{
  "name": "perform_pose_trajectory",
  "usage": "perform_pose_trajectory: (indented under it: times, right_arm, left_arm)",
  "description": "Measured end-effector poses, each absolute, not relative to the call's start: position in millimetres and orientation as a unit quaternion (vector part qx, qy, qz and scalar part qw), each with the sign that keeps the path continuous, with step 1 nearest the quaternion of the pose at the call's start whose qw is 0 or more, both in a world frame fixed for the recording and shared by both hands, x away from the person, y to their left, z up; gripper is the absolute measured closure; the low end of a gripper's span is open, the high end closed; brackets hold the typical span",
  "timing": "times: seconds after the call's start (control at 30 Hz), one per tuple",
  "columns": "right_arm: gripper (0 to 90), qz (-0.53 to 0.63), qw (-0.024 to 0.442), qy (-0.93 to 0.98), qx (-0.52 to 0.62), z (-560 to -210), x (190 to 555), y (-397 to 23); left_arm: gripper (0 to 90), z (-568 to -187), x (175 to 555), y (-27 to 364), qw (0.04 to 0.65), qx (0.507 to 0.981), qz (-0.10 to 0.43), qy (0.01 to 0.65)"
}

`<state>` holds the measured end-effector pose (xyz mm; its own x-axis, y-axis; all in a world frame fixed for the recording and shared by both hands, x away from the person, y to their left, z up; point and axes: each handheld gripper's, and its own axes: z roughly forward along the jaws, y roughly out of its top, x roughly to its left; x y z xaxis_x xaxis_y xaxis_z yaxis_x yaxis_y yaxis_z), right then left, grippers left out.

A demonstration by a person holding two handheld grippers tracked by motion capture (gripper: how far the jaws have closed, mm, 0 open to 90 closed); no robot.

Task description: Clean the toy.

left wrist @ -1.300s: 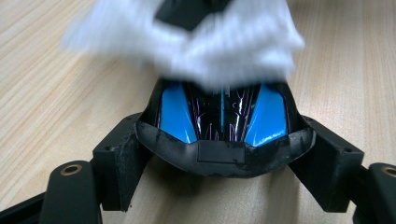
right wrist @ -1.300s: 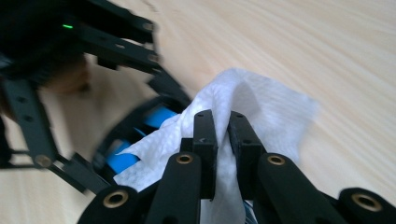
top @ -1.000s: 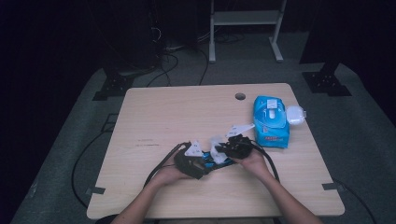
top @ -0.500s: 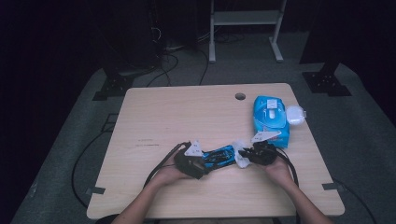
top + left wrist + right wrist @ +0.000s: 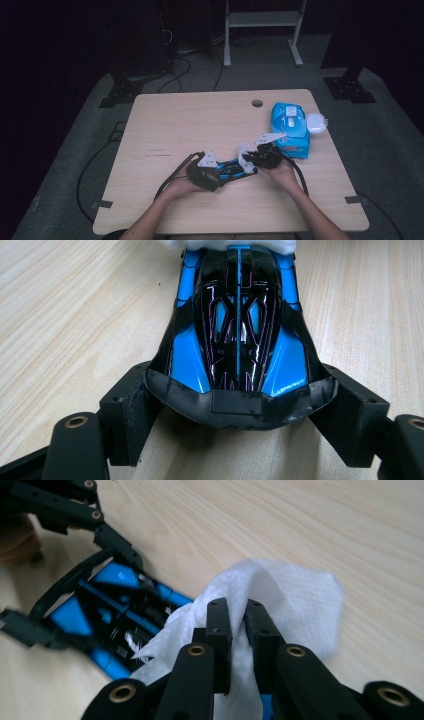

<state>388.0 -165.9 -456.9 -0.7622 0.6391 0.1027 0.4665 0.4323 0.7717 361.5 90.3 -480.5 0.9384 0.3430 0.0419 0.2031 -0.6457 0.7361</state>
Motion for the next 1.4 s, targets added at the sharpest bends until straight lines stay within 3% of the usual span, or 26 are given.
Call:
perform_pose_trajectory:
  times: [0.43, 0.8, 1.17, 1.4]
  right_arm:
    - [82.0, 0.411, 0.086, 0.83, 0.367, -467.6, 366.5, -213.6]
    - [81.9, 0.431, 0.066, 0.841, 0.322, -458.9, 364.1, -179.4]
    - [81.5, 0.437, 0.079, 0.837, 0.321, -461.5, 350.7, -185.9]
    - [81.6, 0.449, 0.079, 0.833, 0.313, -465.6, 348.9, -189.6]
  left_arm:
    - [24.0, -480.6, 361.8, 90.6, 0.393, 0.903, 0.089, 0.15]
    - [23.8, -481.2, 363.2, 91.3, 0.397, 0.9, 0.086, 0.156]
    - [23.8, -478.7, 364.6, 90.8, 0.383, 0.905, 0.081, 0.166]
    - [20.6, -467.8, 371.2, 103.2, 0.431, 0.879, 0.031, 0.199]
